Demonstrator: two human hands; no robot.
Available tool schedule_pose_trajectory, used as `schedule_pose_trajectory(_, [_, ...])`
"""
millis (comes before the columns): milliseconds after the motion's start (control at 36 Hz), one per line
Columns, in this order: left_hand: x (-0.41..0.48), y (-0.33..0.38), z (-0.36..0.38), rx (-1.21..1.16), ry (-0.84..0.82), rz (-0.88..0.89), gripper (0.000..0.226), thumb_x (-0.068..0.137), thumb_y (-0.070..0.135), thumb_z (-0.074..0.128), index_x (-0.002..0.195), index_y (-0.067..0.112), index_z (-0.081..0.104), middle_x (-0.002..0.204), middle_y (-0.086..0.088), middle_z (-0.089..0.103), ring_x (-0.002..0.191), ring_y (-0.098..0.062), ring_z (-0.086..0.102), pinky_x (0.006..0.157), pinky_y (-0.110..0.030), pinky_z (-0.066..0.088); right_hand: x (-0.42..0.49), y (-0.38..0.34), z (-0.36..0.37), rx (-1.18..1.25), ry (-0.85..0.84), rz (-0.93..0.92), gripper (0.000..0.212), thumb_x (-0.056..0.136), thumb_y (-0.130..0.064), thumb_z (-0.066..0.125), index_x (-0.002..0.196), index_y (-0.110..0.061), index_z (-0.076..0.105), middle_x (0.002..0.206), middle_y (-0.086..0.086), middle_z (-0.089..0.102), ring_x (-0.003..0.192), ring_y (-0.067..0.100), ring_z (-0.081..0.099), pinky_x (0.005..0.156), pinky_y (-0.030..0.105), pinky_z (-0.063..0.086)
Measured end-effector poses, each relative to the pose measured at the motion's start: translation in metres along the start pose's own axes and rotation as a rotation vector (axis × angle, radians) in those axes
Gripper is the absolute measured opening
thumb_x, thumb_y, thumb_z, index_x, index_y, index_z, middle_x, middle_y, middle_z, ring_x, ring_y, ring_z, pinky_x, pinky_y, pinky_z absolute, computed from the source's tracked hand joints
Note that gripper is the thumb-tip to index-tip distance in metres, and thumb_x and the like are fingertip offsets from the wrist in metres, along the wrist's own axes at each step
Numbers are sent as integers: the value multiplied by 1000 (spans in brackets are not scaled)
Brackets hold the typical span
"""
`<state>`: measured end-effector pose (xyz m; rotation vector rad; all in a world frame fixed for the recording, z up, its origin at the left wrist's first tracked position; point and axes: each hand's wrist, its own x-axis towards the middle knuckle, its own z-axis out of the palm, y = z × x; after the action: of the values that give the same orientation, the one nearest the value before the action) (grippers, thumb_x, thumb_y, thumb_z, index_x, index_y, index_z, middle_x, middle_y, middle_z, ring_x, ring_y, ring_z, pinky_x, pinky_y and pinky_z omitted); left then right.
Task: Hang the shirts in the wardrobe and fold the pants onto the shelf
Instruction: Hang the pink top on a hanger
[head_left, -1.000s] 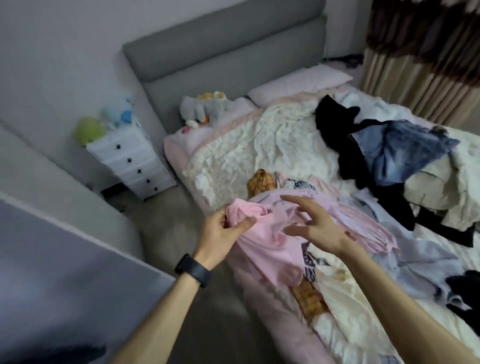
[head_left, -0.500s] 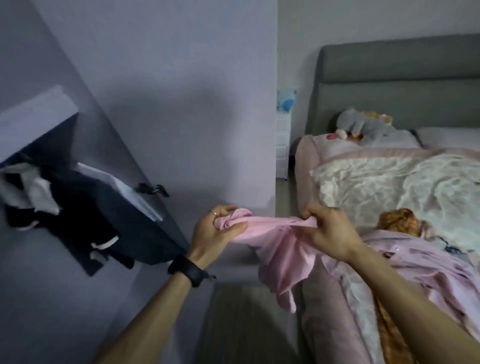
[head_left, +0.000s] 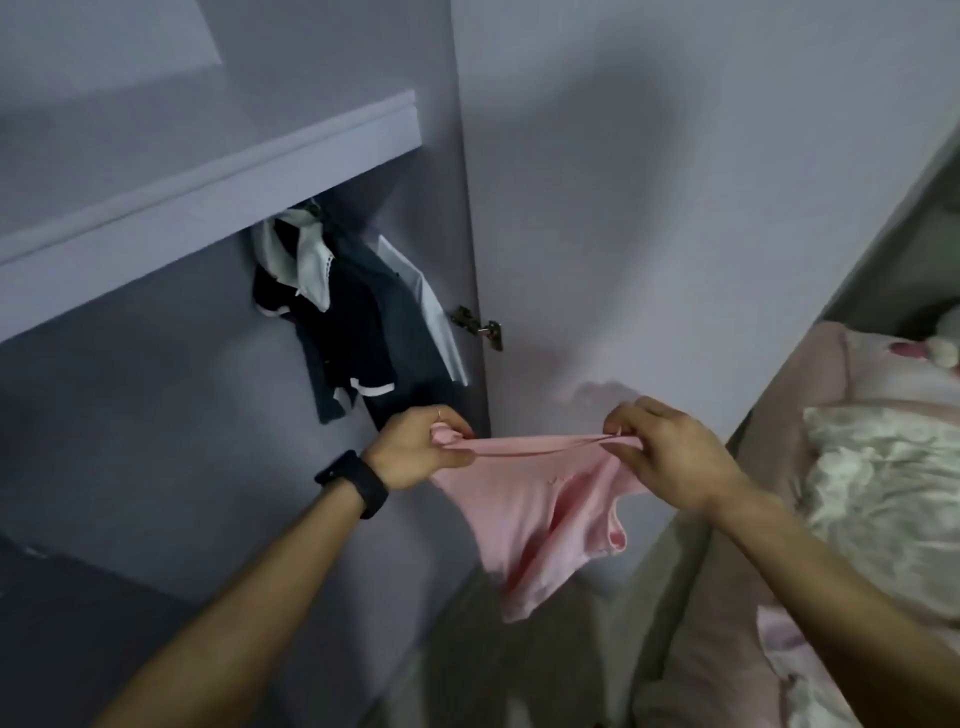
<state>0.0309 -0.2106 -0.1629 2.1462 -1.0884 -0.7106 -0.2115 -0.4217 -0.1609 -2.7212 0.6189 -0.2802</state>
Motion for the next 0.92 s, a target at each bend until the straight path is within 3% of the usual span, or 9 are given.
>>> schedule_pose_trajectory(139, [-11, -14, -16, 166, 243, -50, 24, 78, 17, 85, 78, 24, 61, 89, 8, 61, 82, -11, 58, 72, -16, 38, 36, 3, 4, 109, -29, -55, 14, 93, -26, 72, 102, -16, 72, 95, 2, 65, 86, 25, 62, 79, 36, 50])
schedule_pose_trajectory(222, [-23, -23, -20, 228, 368, -135, 25, 82, 23, 82, 81, 16, 57, 102, -2, 52, 89, -17, 52, 84, -24, 42, 61, 3, 3, 139, -68, -91, 11, 95, -27, 69, 99, -18, 73, 94, -2, 67, 86, 24, 63, 77, 30, 46])
schedule_pose_trajectory(306, [-38, -30, -17, 301, 414, -289, 27, 87, 30, 75, 83, 14, 54, 100, -2, 55, 87, -23, 56, 82, -35, 49, 83, -7, 12, 218, -103, -151, 8, 92, -27, 73, 92, -19, 72, 88, -5, 71, 80, 16, 64, 75, 26, 48])
schedule_pose_trajectory(333, [-43, -32, -15, 334, 407, -336, 26, 89, 31, 73, 84, 15, 52, 95, -1, 57, 83, -24, 57, 76, -37, 50, 87, -13, 16, 259, -128, -181, 8, 90, -26, 75, 86, -22, 69, 83, -11, 69, 75, 6, 62, 72, 17, 46])
schedule_pose_trajectory(417, [-54, -32, -3, 378, 362, -424, 19, 95, 29, 63, 91, 21, 46, 87, -1, 61, 76, -22, 56, 67, -34, 46, 98, -35, 28, 394, -177, -318, 12, 85, -15, 80, 85, -21, 69, 79, -18, 64, 75, -3, 58, 68, 5, 37])
schedule_pose_trajectory(500, [-70, -33, -5, 392, 364, -497, 15, 94, 29, 61, 98, 25, 48, 94, -2, 65, 82, -24, 59, 71, -33, 49, 112, -48, 35, 478, -162, -366, 10, 85, -9, 78, 91, -13, 71, 84, -7, 69, 79, 6, 58, 68, 8, 39])
schedule_pose_trajectory(639, [-119, -46, -37, 425, 392, -684, 6, 94, 39, 60, 94, 33, 63, 100, 1, 67, 85, -19, 58, 68, -27, 43, 134, -45, 41, 441, -172, -340, 8, 88, -13, 75, 93, -17, 70, 84, -11, 64, 82, 14, 59, 69, 23, 38])
schedule_pose_trajectory(806, [-162, -52, -56, 369, 461, -726, 8, 94, 35, 65, 97, 31, 71, 100, 2, 68, 87, -15, 56, 72, -24, 41, 149, -66, 49, 367, -210, -384, 5, 94, -24, 71, 97, -22, 68, 88, -9, 66, 78, 9, 56, 61, 7, 36])
schedule_pose_trajectory(917, [-190, -51, -70, 152, 489, -733, 9, 89, 39, 73, 88, 31, 73, 95, 8, 72, 89, -14, 63, 77, -21, 44, 158, -89, 53, 290, -219, -395, 10, 99, -31, 62, 99, -21, 64, 94, -2, 68, 84, 20, 60, 69, 29, 40])
